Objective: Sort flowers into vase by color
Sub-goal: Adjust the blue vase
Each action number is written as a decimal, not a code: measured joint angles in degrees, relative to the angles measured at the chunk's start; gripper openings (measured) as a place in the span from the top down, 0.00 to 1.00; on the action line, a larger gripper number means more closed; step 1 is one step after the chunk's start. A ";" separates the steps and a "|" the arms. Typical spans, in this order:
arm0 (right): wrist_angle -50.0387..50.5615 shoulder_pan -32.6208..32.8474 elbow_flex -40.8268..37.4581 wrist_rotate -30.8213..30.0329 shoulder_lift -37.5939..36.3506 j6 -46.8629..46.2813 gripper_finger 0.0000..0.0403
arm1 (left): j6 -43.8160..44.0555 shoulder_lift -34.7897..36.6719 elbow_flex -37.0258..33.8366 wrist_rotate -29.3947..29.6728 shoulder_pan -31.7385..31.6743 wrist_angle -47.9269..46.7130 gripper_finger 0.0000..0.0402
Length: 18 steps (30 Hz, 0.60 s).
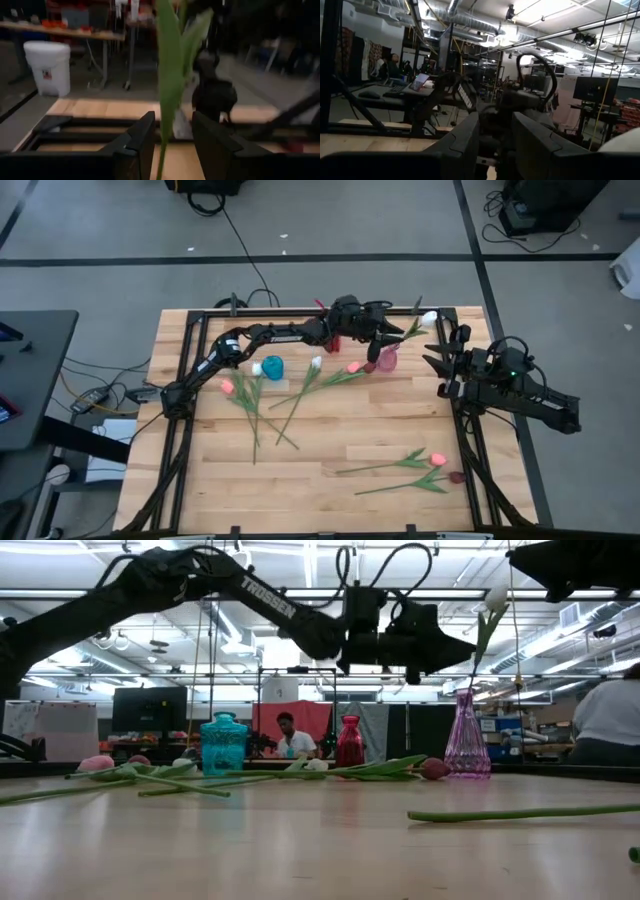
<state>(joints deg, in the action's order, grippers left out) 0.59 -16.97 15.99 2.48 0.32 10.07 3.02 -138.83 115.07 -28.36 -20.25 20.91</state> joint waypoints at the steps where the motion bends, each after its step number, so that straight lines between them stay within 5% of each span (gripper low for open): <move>1: 0.04 0.01 0.00 -0.02 0.00 0.00 0.68 | -2.44 0.75 0.00 0.48 0.05 -3.15 0.66; 9: 0.25 0.00 0.00 -0.17 0.00 0.15 0.68 | -19.05 6.90 0.00 11.58 4.19 -31.58 0.66; 18: 0.41 0.01 0.00 -0.94 0.00 0.16 0.68 | -20.54 7.70 0.00 21.44 8.93 -52.74 0.66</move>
<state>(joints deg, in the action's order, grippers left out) 1.00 -16.96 15.99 1.54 0.32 10.22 -17.52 -131.13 115.07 -6.92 -11.32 -31.83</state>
